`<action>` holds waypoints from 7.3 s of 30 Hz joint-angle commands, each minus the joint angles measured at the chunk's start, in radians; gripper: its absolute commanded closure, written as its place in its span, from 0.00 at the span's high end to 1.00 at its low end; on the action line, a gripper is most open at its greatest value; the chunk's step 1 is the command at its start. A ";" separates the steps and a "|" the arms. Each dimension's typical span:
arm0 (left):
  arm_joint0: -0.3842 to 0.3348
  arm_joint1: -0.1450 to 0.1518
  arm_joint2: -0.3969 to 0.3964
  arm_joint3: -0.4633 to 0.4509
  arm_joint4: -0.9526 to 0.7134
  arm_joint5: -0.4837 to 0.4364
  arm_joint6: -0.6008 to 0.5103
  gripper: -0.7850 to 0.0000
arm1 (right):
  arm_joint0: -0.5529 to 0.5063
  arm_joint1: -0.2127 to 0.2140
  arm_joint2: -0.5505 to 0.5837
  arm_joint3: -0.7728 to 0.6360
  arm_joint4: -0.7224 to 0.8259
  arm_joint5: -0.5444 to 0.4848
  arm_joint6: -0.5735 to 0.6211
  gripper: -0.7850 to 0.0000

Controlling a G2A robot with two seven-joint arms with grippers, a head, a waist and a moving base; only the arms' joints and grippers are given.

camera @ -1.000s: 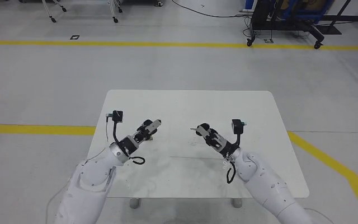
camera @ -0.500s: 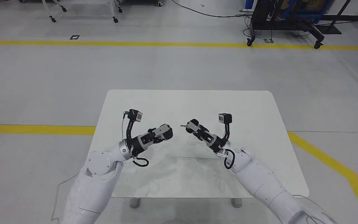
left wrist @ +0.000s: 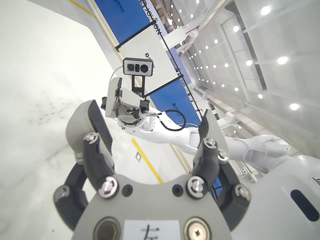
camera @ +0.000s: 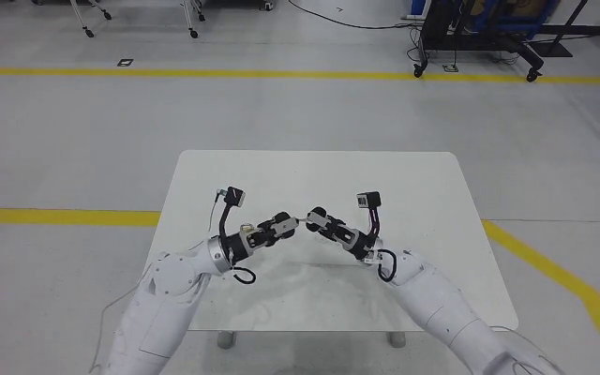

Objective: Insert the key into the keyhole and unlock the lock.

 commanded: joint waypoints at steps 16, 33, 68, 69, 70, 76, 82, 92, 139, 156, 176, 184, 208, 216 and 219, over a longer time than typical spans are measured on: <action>-0.003 0.009 0.020 0.004 0.107 0.022 0.042 0.43 | -0.002 -0.007 0.001 -0.017 0.065 0.017 0.139 0.00; -0.006 0.016 0.032 0.003 0.149 0.031 0.073 0.23 | -0.004 -0.016 0.018 -0.012 0.065 0.024 0.173 0.00; -0.012 0.031 0.048 0.003 0.113 0.031 0.056 0.29 | -0.030 -0.021 0.072 -0.018 0.044 0.042 0.179 0.00; -0.014 0.031 0.048 0.005 0.115 0.033 0.055 0.23 | -0.030 -0.022 0.073 -0.018 0.044 0.042 0.180 0.00; -0.015 0.032 0.049 0.005 0.115 0.034 0.056 0.16 | -0.030 -0.022 0.074 -0.018 0.043 0.043 0.180 0.00; -0.018 0.034 0.054 0.008 0.141 0.036 0.066 0.00 | -0.030 -0.024 0.078 -0.019 0.039 0.049 0.188 0.00; -0.022 0.036 0.060 0.010 0.149 0.031 0.066 0.00 | -0.030 -0.025 0.085 -0.019 0.038 0.053 0.193 0.00; -0.021 0.037 0.044 0.010 0.151 0.024 0.134 0.00 | -0.031 -0.025 0.086 -0.021 0.041 0.058 0.195 1.00; -0.045 0.065 0.108 0.008 0.117 -0.025 -0.122 0.00 | 0.026 0.182 0.069 -0.202 -0.098 0.150 0.503 0.49; -0.050 0.074 0.121 0.005 0.141 -0.022 -0.103 0.00 | 0.084 0.211 -0.049 -0.176 -0.025 0.120 0.473 0.25; -0.043 0.082 0.132 -0.008 0.182 -0.020 -0.047 0.00 | 0.130 0.224 -0.130 -0.162 0.016 0.090 0.443 0.00; -0.043 0.083 0.132 -0.013 0.199 -0.018 0.001 1.00 | 0.143 0.229 -0.144 -0.149 0.029 0.076 0.429 0.00; -0.090 0.122 -0.085 0.065 0.477 -0.083 0.122 1.00 | 0.111 0.265 -0.068 -0.113 0.026 -0.016 0.337 0.00; -0.155 0.130 -0.030 0.192 0.845 -0.217 0.176 1.00 | 0.111 0.265 -0.068 -0.113 0.026 -0.016 0.337 0.00; -0.175 0.127 0.000 0.232 0.958 -0.242 0.234 0.98 | 0.111 0.265 -0.068 -0.113 0.026 -0.016 0.337 0.00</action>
